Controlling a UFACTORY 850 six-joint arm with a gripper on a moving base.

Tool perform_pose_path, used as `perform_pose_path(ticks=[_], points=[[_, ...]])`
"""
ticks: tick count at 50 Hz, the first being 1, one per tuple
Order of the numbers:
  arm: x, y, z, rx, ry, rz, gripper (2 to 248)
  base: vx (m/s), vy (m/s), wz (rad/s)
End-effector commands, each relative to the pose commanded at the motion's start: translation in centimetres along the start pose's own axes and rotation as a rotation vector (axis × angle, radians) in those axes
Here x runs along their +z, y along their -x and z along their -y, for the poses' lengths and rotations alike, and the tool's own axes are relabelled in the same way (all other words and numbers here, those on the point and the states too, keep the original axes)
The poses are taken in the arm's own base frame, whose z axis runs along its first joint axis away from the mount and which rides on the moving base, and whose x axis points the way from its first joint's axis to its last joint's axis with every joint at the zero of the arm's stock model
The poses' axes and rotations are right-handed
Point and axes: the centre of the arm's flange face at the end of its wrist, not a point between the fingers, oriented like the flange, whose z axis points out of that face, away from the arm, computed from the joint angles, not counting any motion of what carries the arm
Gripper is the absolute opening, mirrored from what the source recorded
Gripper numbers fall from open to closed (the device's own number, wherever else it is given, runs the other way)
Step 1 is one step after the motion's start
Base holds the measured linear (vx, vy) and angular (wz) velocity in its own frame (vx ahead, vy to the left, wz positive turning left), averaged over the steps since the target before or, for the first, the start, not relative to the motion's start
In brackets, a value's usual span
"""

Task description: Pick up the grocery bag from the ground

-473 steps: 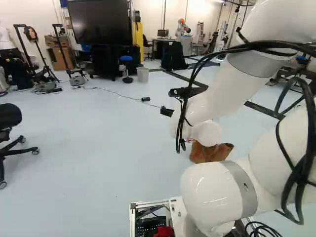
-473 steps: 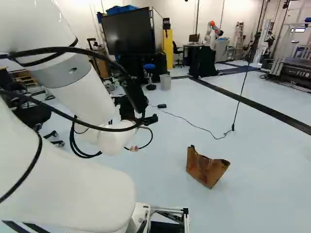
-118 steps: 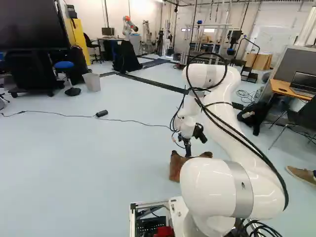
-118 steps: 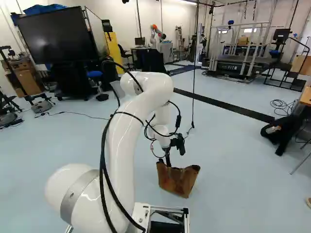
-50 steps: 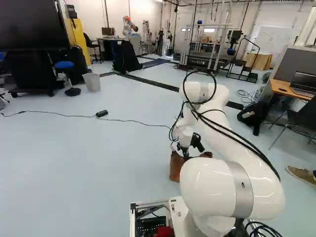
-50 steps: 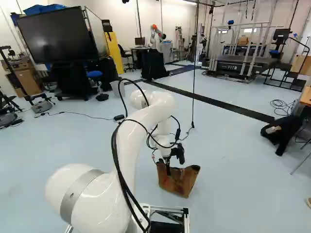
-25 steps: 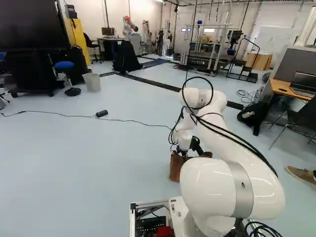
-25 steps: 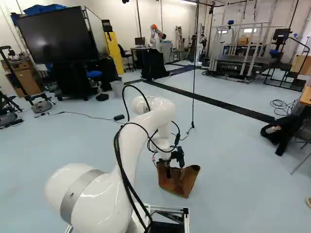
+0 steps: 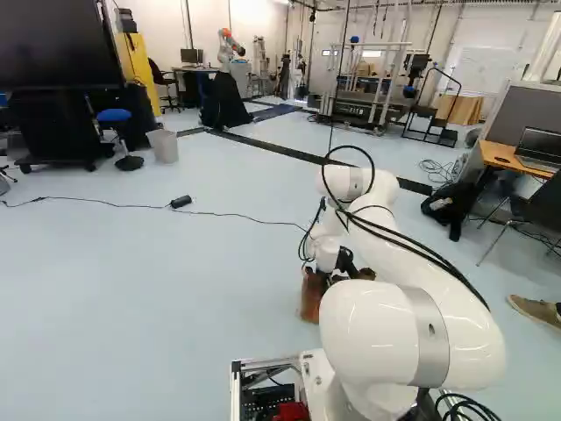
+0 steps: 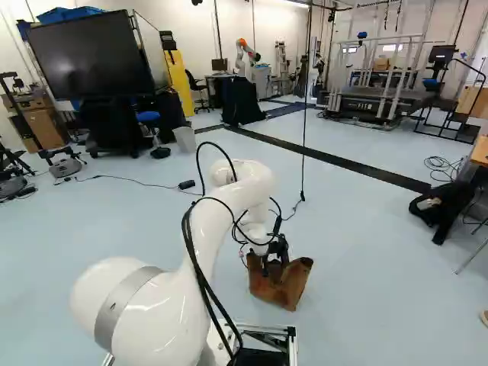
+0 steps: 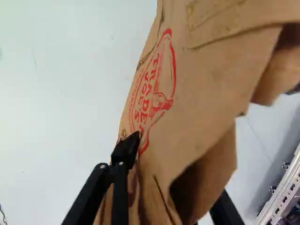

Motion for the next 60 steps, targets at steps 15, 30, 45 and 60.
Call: perform_pose_path(ticks=[15, 30, 45, 60], points=[[-0.8, -0.1, 0.1, 0.000, -0.001, 0.000, 28, 0.000, 0.000, 0.000], [-3.0, -0.3, 0.3, 0.000, -0.003, -0.001, 28, 0.000, 0.000, 0.000], [-5.2, -0.5, 0.5, 0.000, -0.008, -0.003, 28, 0.000, 0.000, 0.000], [-7.5, -0.6, 0.6, 0.001, -0.012, -0.004, 28, 0.000, 0.000, 0.000]])
